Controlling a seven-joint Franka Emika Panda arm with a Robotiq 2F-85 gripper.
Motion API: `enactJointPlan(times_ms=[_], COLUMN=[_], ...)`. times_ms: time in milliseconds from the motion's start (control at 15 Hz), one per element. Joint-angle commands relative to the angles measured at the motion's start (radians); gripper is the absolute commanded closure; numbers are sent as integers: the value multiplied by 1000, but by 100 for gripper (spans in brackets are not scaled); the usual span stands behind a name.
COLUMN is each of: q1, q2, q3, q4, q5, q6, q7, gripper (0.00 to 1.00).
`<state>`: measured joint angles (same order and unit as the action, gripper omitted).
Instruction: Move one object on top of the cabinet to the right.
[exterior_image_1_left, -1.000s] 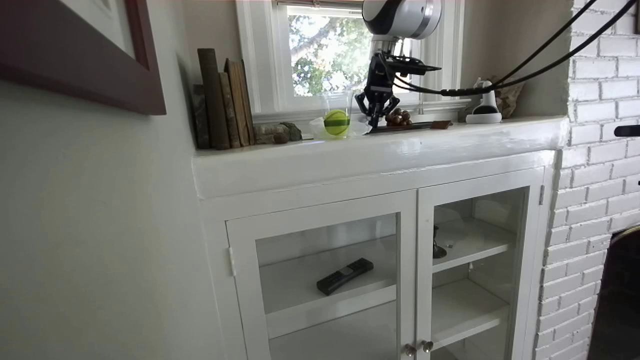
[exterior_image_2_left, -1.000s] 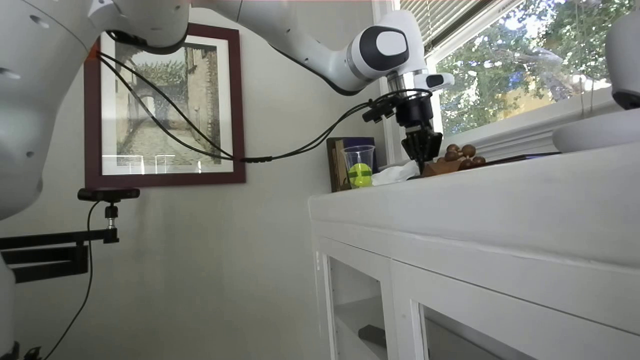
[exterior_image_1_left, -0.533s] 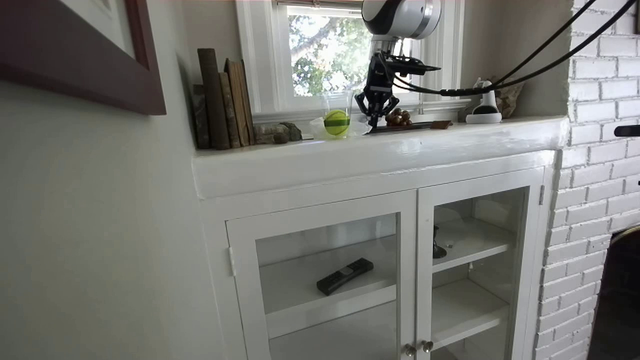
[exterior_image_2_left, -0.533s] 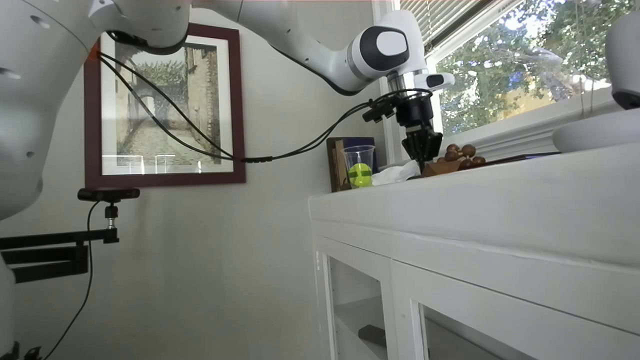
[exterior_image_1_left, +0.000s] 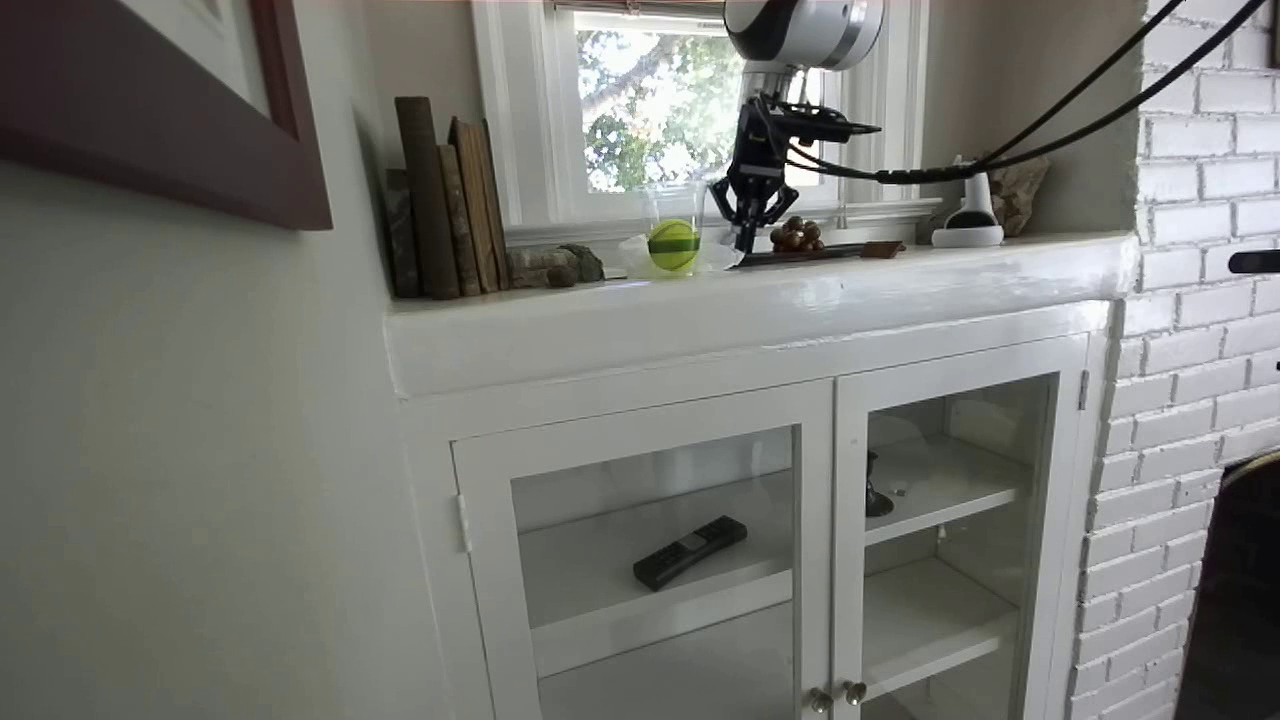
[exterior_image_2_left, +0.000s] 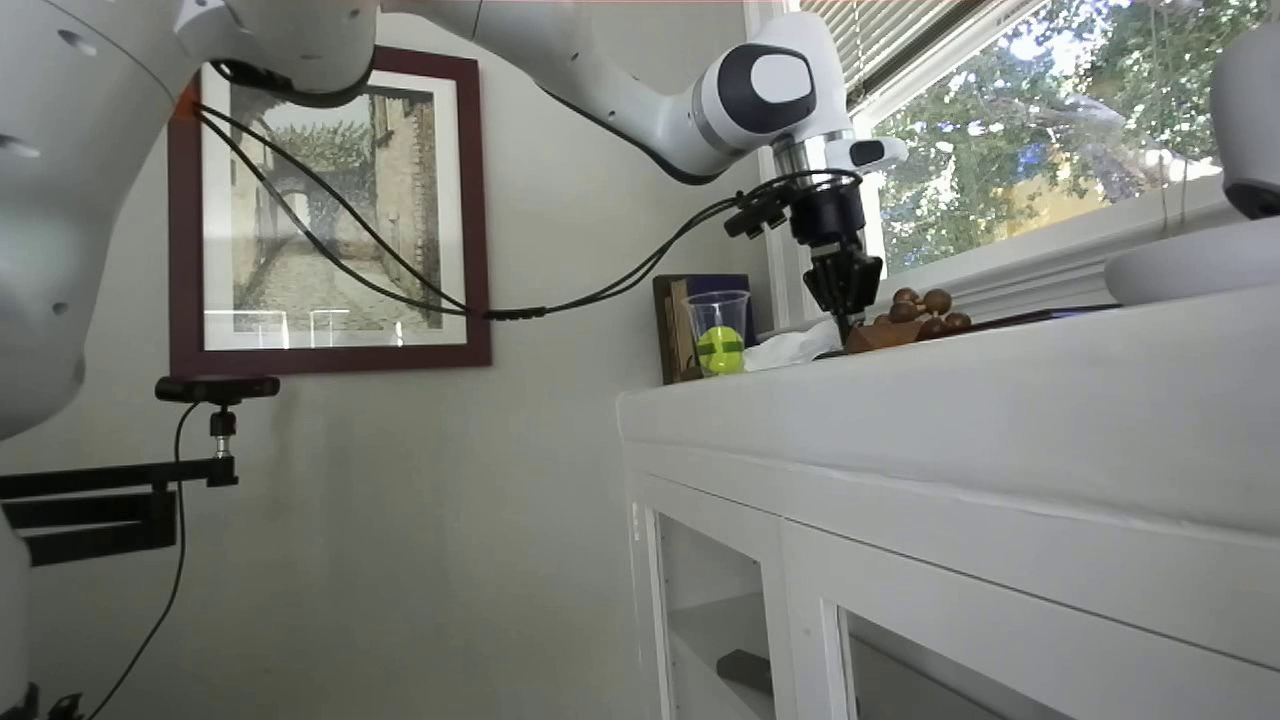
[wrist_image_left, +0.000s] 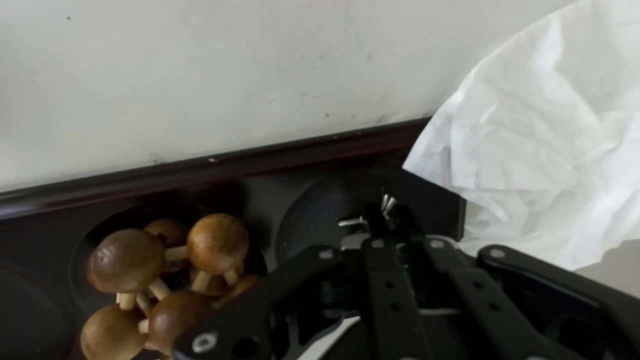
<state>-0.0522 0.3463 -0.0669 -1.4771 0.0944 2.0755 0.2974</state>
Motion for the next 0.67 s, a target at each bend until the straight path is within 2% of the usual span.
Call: enactJointPlan(times_ms=[0, 200, 600], q1=[4, 3, -27], q2=[-25, -63, -138], q3=[-3, -10, -65], q4=[16, 17, -10], q5=[7, -1, -31], q6=[-68, -122, -107], q7=[24, 42, 111], gripper=[98, 98, 98])
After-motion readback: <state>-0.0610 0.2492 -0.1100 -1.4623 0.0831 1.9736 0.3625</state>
